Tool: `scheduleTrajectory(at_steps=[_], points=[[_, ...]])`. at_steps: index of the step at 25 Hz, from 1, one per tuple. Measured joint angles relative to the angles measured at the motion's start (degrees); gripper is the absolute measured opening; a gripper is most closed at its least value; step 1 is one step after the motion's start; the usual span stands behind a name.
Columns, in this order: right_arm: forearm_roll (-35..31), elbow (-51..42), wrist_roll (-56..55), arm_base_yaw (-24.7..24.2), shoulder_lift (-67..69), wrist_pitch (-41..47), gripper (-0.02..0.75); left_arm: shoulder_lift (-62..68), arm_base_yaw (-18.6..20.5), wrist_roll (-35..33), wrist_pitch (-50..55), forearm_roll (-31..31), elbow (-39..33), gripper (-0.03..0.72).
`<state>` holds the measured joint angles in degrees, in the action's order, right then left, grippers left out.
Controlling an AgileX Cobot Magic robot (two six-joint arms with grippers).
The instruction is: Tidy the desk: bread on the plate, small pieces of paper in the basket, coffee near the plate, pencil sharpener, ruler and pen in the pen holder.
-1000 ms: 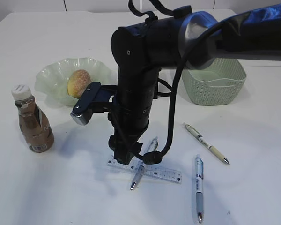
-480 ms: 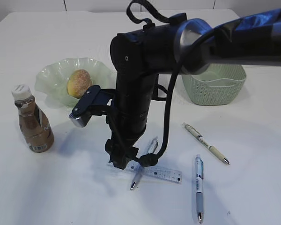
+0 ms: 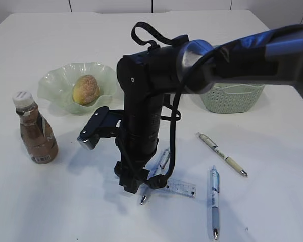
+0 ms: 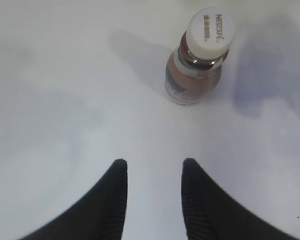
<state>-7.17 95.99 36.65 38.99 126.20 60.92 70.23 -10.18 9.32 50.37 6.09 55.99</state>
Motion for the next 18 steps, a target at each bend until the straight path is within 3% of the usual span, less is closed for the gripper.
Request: scheduleTrajectory(at_steps=[18], points=[[0.0, 0.09, 0.56, 0.0, 1.42, -2.38, 0.534, 0.0, 0.0, 0.0, 0.0, 0.0, 0.0, 0.26]])
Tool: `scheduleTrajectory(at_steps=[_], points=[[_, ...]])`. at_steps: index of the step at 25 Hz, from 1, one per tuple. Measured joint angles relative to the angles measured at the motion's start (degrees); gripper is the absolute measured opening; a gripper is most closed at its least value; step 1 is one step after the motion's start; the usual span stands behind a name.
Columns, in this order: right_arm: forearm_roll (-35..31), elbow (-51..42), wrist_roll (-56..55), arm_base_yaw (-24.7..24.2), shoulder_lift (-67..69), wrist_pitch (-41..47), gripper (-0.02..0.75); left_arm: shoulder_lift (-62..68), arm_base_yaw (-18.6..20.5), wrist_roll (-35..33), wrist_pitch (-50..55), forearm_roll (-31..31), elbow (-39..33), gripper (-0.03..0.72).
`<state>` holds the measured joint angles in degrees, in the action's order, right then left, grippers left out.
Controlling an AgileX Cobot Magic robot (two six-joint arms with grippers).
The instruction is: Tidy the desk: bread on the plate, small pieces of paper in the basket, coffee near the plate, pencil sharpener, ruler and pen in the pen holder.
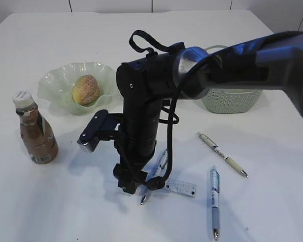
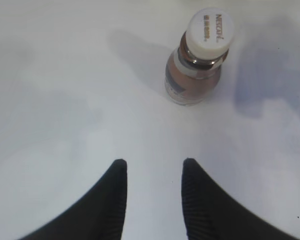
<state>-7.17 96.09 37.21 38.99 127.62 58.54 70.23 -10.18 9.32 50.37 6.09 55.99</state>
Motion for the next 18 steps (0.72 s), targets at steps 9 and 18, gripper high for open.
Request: scheduleTrajectory(at_steps=[9, 18], points=[[-0.33, 0.0, 0.53, 0.0, 0.01, -1.0, 0.535, 0.0, 0.0, 0.0, 0.0, 0.0, 0.0, 0.261], [-0.65, 0.0, 0.53, 0.0, 1.63, -1.34, 0.534, 0.0, 0.0, 0.0, 0.0, 0.09, 0.0, 0.257]])
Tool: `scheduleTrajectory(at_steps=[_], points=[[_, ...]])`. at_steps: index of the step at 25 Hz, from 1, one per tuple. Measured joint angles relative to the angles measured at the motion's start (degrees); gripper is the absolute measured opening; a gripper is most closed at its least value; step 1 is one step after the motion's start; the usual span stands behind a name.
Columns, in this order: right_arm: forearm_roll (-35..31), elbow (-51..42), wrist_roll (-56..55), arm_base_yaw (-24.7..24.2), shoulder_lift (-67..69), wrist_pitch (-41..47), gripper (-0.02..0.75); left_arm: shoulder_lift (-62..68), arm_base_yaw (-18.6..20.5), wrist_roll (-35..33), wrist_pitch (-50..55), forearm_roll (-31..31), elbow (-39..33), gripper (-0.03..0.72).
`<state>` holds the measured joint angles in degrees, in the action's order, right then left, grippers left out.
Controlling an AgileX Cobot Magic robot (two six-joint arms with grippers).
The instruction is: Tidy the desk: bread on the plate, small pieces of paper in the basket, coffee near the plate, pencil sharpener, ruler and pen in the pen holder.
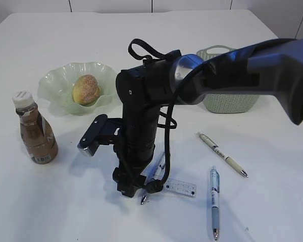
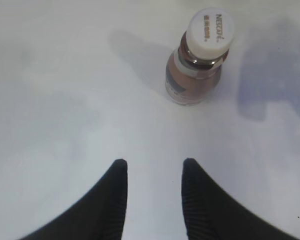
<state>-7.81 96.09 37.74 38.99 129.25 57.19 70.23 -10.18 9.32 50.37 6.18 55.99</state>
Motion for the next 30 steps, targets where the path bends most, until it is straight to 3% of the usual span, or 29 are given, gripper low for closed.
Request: scheduleTrajectory(at_steps=[14, 22, 30], points=[[-0.09, 0.0, 0.11, 0.0, 0.14, -0.61, 0.466, 0.0, 0.0, 0.0, 0.0, 0.04, 0.0, 0.246], [-0.09, 0.0, 0.15, 0.0, 0.14, -0.71, 0.315, 0.0, 0.0, 0.0, 0.0, 0.04, 0.0, 0.239], [0.1, 0.0, 0.15, 0.0, 0.14, -0.71, 0.302, 0.0, 0.0, 0.0, 0.0, 0.13, 0.0, 0.239]])
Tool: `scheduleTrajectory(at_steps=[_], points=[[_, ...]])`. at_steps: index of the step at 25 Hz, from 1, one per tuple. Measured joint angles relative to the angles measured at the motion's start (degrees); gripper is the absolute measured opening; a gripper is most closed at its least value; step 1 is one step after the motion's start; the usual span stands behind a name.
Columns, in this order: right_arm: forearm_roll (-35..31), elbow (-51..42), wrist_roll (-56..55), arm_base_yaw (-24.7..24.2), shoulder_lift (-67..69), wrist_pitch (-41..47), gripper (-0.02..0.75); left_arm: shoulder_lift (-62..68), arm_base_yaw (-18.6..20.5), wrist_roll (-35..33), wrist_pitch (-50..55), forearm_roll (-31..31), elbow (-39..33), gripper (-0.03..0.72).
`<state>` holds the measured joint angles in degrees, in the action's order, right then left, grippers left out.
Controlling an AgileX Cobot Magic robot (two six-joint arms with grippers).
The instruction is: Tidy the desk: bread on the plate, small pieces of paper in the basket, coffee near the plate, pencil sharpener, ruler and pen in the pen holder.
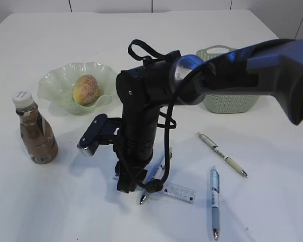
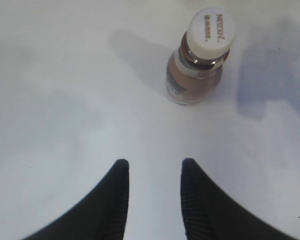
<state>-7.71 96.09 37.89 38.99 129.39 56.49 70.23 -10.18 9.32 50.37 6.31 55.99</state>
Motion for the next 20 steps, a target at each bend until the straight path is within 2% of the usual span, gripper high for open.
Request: scheduleTrajectory(at_steps=[10, 20], points=[[0.0, 6.19, 0.1, 0.03, 0.04, 2.27, 0.302, 0.0, 0.0, 0.0, 0.0, 0.15, 0.0, 0.239], [0.04, 16.46, -2.19, 0.03, 0.04, 7.84, 0.302, 0.0, 0.0, 0.0, 0.0, 0.18, 0.0, 0.239]])
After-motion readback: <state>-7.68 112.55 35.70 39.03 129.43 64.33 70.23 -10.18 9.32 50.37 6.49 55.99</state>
